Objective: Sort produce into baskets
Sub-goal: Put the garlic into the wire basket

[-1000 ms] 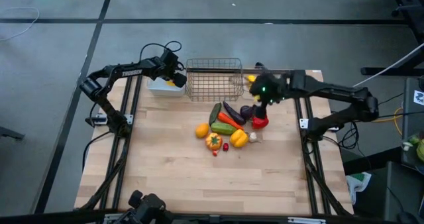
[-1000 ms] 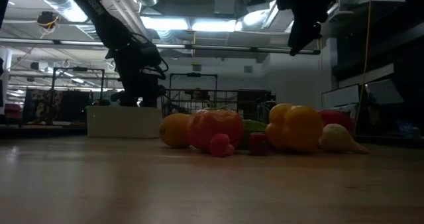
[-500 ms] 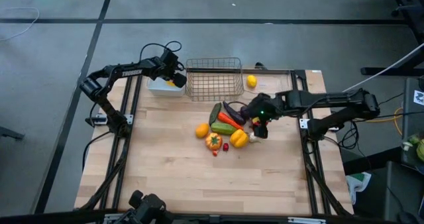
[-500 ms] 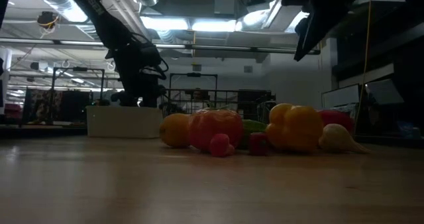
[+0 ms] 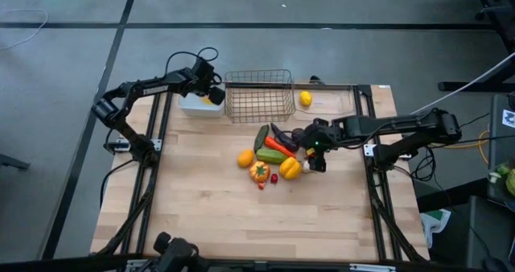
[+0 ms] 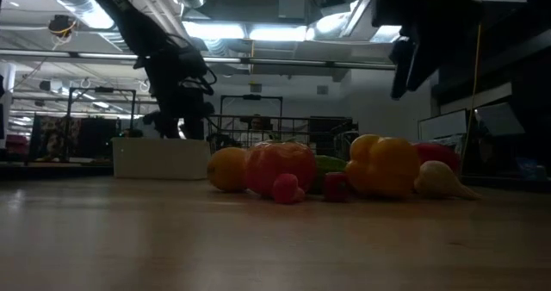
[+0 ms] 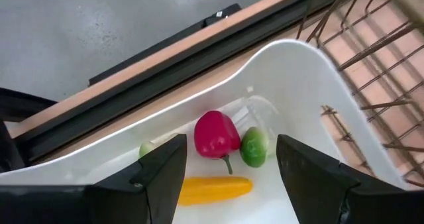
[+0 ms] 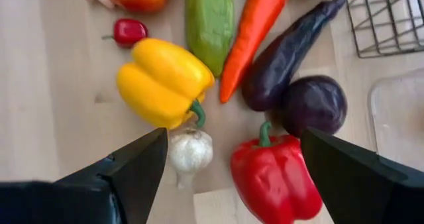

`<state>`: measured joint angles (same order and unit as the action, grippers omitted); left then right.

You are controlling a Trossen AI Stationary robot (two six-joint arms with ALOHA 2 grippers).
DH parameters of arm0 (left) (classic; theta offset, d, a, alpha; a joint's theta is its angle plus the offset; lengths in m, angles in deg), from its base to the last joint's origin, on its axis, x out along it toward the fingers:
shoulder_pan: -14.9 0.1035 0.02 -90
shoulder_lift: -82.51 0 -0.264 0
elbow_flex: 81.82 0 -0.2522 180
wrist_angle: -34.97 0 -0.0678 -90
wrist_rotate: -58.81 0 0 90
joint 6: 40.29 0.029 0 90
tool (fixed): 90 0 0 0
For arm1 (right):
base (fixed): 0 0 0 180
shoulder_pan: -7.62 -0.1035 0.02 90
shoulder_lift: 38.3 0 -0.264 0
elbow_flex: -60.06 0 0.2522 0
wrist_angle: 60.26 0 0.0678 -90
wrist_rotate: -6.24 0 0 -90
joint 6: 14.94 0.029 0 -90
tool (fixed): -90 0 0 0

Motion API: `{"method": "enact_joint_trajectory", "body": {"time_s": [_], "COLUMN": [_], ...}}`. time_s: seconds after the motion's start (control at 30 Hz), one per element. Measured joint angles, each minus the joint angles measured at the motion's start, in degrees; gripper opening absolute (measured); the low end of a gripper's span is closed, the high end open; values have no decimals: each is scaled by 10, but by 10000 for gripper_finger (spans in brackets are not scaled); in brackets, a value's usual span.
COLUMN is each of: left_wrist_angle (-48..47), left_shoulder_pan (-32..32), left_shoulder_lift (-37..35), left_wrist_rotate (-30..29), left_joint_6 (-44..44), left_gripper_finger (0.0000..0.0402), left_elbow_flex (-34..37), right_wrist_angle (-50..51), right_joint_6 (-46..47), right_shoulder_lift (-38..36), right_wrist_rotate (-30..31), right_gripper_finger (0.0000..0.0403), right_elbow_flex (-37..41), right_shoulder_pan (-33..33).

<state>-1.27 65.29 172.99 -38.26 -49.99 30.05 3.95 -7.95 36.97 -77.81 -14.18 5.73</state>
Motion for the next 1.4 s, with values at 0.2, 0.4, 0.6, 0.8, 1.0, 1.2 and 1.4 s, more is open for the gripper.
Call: {"method": "enact_joint_trajectory", "body": {"time_s": [0.2, 0.4, 0.6, 0.8, 1.0, 1.2, 1.4], "left_wrist_angle": [2, 3, 3, 3, 4, 3, 4], "left_shoulder_pan": [-2, -2, -2, -2, -2, -2, -2], "left_shoulder_lift": [-19, -20, -20, -20, -21, -21, -21], "left_wrist_rotate": [2, 4, 5, 5, 5, 5, 5], "left_joint_6": [-2, -3, 8, 9, 8, 9, 9], "left_gripper_finger": [230, 230, 230, 230, 230, 230, 230], "left_elbow_flex": [0, 0, 0, -1, -1, -1, -1], "right_wrist_angle": [-4, 15, 44, 41, 16, -21, -65], "right_joint_6": [1, -8, -30, -28, 43, 111, 146], "right_shoulder_lift": [0, 0, 0, 0, 0, 1, 1], "right_wrist_rotate": [50, 61, 75, 66, -32, -64, -77], "right_gripper_finger": [342, 342, 342, 342, 342, 342, 342], "right_elbow_flex": [15, 15, 15, 27, 66, 95, 130], "right_shoulder_pan": [0, 0, 0, 0, 0, 0, 0]}}
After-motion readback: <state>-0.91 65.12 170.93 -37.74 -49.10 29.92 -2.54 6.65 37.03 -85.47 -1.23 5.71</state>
